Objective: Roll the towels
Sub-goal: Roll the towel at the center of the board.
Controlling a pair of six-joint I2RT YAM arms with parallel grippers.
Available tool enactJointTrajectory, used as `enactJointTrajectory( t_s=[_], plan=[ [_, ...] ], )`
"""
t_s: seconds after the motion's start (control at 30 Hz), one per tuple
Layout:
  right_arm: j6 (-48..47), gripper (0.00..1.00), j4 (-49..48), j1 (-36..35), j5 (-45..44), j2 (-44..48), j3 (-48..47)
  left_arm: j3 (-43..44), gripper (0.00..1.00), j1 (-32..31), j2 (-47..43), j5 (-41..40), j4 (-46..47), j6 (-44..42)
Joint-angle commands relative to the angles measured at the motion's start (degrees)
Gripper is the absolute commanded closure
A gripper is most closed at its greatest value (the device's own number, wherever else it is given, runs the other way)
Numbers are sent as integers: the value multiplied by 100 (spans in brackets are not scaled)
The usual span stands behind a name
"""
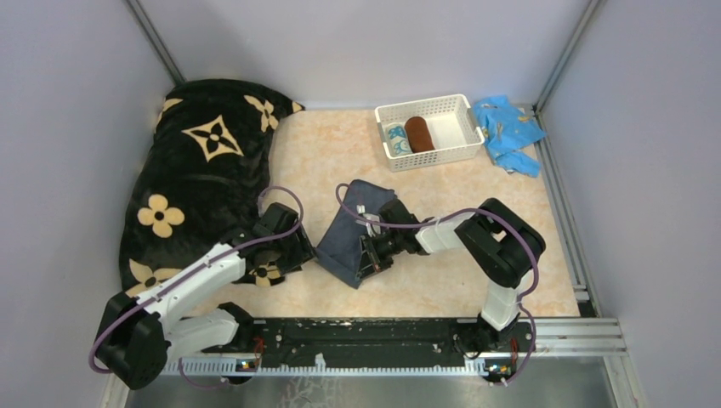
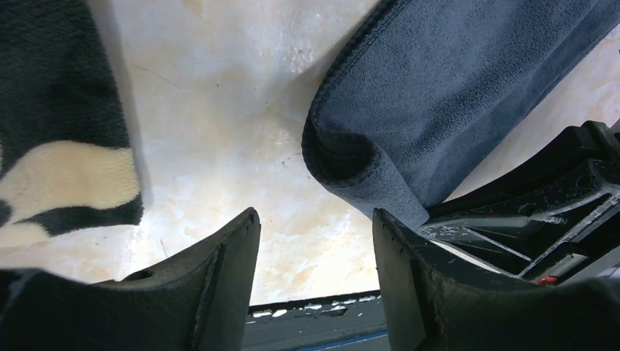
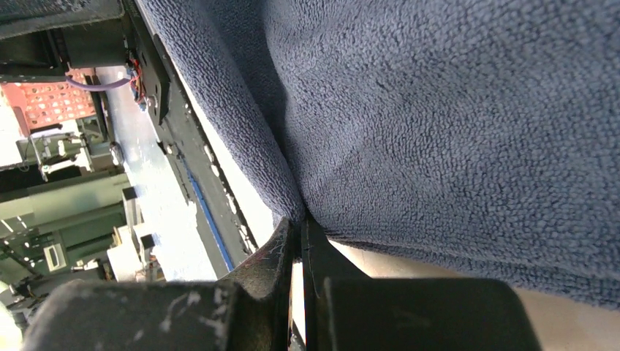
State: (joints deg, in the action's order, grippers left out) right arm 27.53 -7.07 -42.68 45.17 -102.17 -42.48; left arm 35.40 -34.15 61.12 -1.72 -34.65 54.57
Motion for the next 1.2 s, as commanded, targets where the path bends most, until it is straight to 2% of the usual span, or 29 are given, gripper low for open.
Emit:
enactJointTrajectory(
  t_s=[0.0,0.27,0.53,0.67,0.87,1.03,1.17],
  plan=[
    [-169,100,97,31,-29,-76,-285,-217,35,-4,42,268,541,97],
    [-364,100,454,31,-137,-100,-548,-456,35,-4,226,86,1113,452],
    [-686,100,954,22,-404,-65,-801,-514,38,5,784,-291,1275,509],
    [-1140,88,1452,-31,-1026,376,-874,-452,42,3,1132,-364,1087,471],
    [-1899,67,1983,-682,-2883,1517,-964,-324,43,5,1449,-275,1040,404],
    [-2455,58,1805,-1413,-3720,1958,-951,-320,47,5,1502,-236,947,404],
    [-2899,51,1543,-2036,-4316,1828,-980,-349,48,9,1464,-259,898,447]
  ],
)
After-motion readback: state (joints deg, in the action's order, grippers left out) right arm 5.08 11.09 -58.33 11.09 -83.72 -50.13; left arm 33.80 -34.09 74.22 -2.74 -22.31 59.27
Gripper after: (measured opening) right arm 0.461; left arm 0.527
